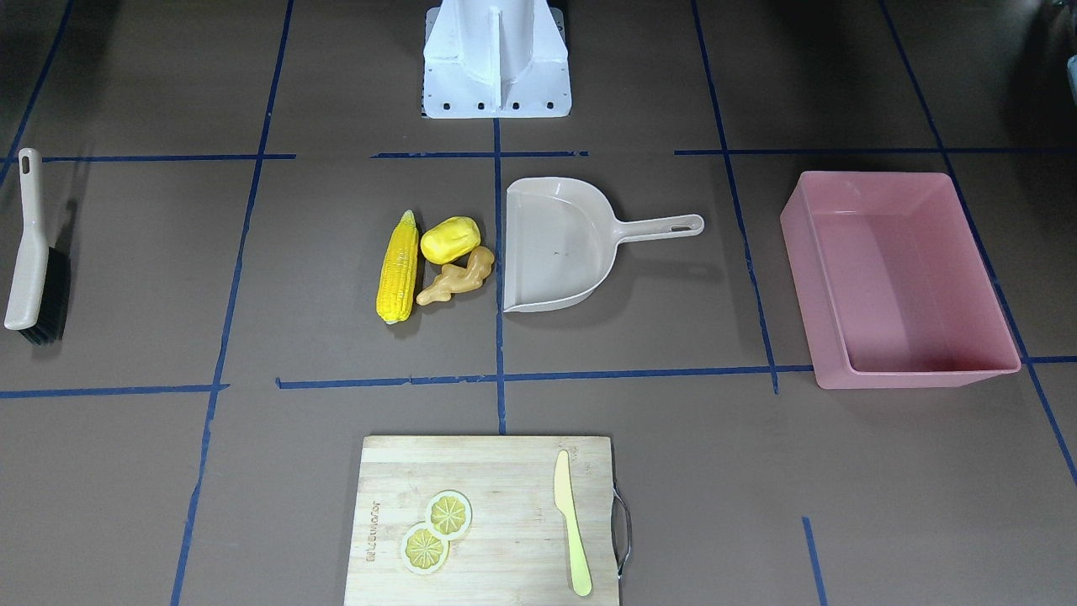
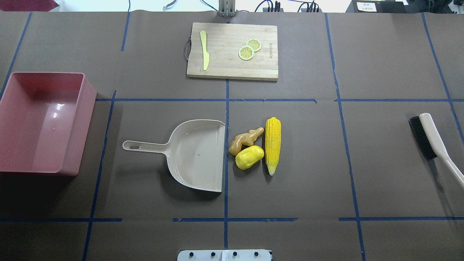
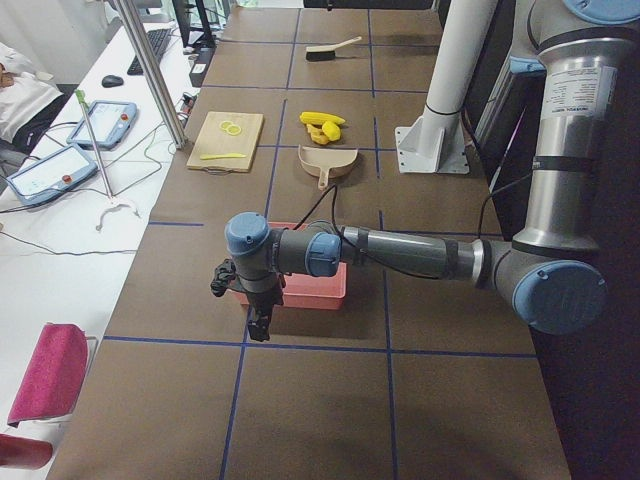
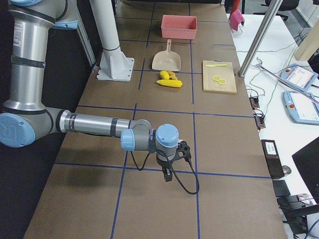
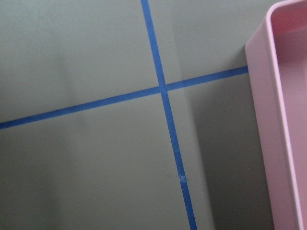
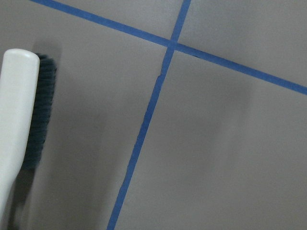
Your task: Sweep and dump trash into bin
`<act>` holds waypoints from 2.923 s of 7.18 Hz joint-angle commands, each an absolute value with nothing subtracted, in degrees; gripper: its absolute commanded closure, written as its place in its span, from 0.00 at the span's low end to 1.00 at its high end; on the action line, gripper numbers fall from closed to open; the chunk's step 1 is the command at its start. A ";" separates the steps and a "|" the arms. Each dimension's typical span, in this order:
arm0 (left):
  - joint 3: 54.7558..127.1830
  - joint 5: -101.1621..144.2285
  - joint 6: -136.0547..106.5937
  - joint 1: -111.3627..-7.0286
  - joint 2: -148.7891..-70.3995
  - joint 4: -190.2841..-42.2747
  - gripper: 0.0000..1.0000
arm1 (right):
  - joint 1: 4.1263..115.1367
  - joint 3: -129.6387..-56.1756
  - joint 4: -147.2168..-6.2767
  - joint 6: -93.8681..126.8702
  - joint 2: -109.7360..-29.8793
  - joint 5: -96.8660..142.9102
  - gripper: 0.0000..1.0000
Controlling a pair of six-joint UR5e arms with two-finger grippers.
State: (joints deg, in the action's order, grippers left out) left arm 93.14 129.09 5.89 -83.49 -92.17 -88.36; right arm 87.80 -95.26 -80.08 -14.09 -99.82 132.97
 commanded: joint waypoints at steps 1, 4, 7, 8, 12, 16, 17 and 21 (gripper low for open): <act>92.64 129.11 6.24 -83.50 -93.33 -88.59 0.00 | 87.71 -94.66 -78.67 -12.67 -99.40 136.74 0.00; 92.46 129.20 5.71 -83.58 -93.08 -90.34 0.00 | 84.57 -98.24 -78.66 -5.90 -98.79 139.75 0.00; 93.16 129.55 5.71 -83.50 -93.16 -90.79 0.00 | 78.52 -104.56 -77.53 9.34 -100.97 137.83 0.00; 93.43 129.55 5.71 -83.50 -93.16 -90.79 0.00 | 75.01 -105.37 -71.43 15.15 -104.29 135.46 0.00; 93.87 129.64 5.71 -83.50 -93.43 -90.79 0.00 | 57.25 -101.78 -48.52 37.25 -111.18 125.35 0.00; 93.96 129.64 5.71 -83.50 -93.52 -91.23 0.00 | 54.41 -100.20 -48.16 37.35 -110.74 123.84 1.00; 93.87 129.64 5.71 -83.50 -93.52 -91.49 0.00 | 54.49 -100.28 -48.16 37.44 -110.74 123.92 1.00; 95.00 129.99 4.93 -83.50 -93.25 -96.92 0.00 | 54.58 -101.86 -51.13 37.88 -108.64 124.80 1.00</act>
